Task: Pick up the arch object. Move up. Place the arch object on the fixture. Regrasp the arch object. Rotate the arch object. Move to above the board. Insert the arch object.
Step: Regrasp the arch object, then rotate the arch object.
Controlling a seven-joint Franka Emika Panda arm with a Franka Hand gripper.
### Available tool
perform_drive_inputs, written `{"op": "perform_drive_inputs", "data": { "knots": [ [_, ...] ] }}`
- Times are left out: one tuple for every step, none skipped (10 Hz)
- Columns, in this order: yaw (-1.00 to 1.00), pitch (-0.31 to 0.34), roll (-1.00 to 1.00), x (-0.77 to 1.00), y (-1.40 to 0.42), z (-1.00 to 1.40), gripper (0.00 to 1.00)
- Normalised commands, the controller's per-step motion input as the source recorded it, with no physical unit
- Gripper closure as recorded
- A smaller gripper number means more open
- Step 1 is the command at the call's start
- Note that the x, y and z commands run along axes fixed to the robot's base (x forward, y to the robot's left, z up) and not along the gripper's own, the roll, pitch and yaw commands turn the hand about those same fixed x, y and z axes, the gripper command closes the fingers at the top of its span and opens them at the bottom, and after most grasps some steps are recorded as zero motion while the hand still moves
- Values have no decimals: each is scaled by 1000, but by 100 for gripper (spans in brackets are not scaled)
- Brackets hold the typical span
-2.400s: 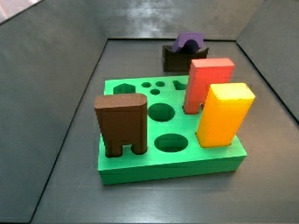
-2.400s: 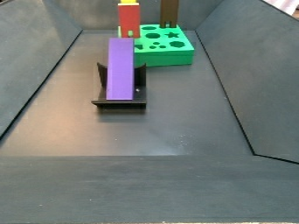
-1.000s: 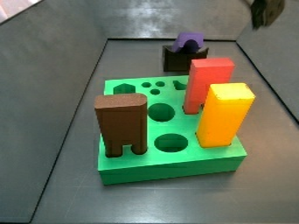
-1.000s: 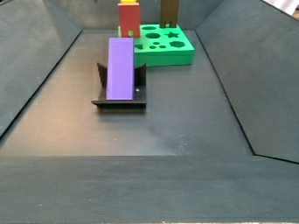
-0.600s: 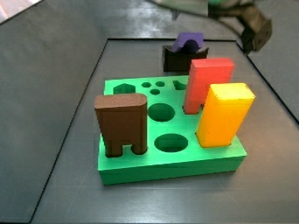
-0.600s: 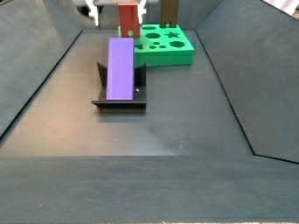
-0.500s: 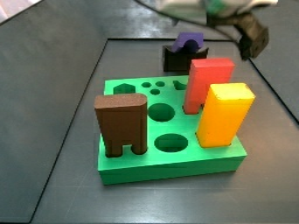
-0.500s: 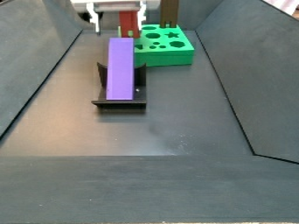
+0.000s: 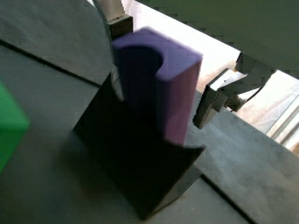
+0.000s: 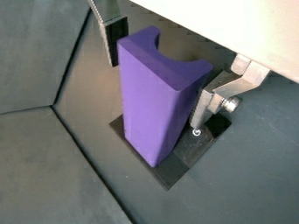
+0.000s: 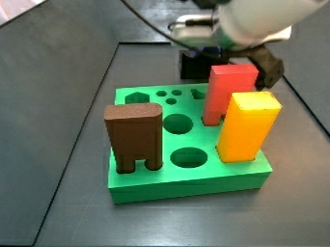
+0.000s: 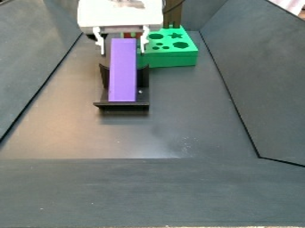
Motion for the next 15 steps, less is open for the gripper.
{"op": "perform_drive_inputs", "data": {
  "knots": [
    [0,0,0,0,0,0,100],
    [0,0,0,-1000,399,954,100],
    [0,-2,-3,-1000,398,953,100],
    [2,-64,-100,-1000,359,927,100],
    [-4,-88,-128,-1000,319,896,100],
    [-20,-113,-139,-1000,286,869,100],
    [-40,-122,-145,-1000,264,836,100],
    [-63,-129,-144,-1000,244,803,100],
    [-92,-127,-142,-1000,213,751,100],
    [-112,-119,-144,-1000,191,711,100],
    [-120,-112,-141,-1000,179,681,100],
    [-133,-85,-144,-1000,152,587,100],
    [-134,-75,-146,-1000,139,523,100],
    [-133,-58,-146,-1000,124,443,100],
    [-126,-45,-149,-1000,111,353,100]
  ]
}}
